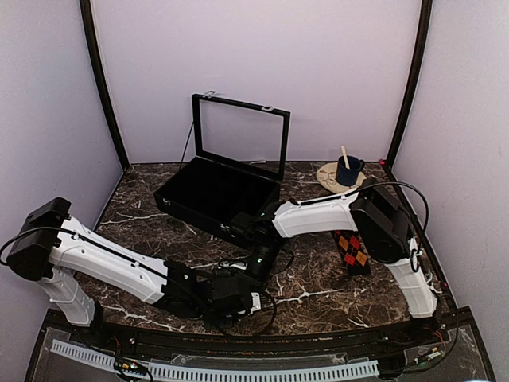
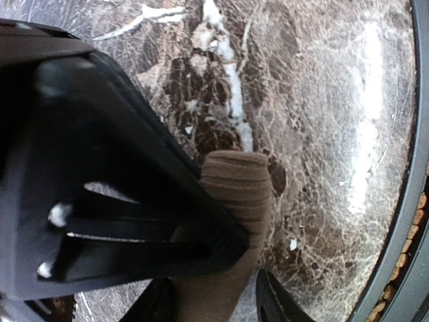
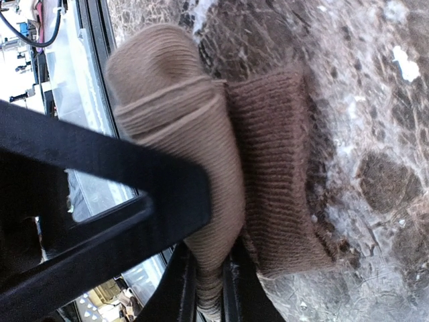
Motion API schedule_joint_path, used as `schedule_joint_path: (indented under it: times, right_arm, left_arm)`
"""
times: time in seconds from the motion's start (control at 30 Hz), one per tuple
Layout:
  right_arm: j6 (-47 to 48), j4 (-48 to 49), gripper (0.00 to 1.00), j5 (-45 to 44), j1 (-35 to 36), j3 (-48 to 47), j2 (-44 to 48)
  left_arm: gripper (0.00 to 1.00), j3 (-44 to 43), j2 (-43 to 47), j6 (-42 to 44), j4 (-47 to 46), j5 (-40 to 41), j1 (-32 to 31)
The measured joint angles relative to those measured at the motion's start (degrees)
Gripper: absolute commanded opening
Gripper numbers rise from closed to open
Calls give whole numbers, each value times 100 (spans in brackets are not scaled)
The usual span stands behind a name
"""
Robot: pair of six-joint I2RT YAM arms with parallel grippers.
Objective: Roll the socks
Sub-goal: Pick up the sock from the center of the board.
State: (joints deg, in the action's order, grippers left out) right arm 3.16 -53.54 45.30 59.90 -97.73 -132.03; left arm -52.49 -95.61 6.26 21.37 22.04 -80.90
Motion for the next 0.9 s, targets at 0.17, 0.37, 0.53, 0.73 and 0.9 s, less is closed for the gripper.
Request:
schedule_joint_path:
  times: [0.17, 0.37, 0.53, 0.73, 0.9]
  right_arm:
    - [0, -35, 0, 26, -2, -2, -11]
    - [0, -83, 0, 57, -2, -2, -20]
    - [2, -166, 0, 109, -17, -2, -42]
    - [48, -240, 0, 234, -48, -42, -107]
    - [83, -319, 2, 291, -72, -83, -151]
  left_arm:
    - [46, 0, -164, 85, -87, 22, 0]
    - [39, -63, -249, 219, -179, 2, 0]
    - [30, -151, -356, 330, -160, -105, 28]
    - [14, -225, -431, 415, -111, -302, 92]
    - [0, -326, -487, 468, 11, -544, 195]
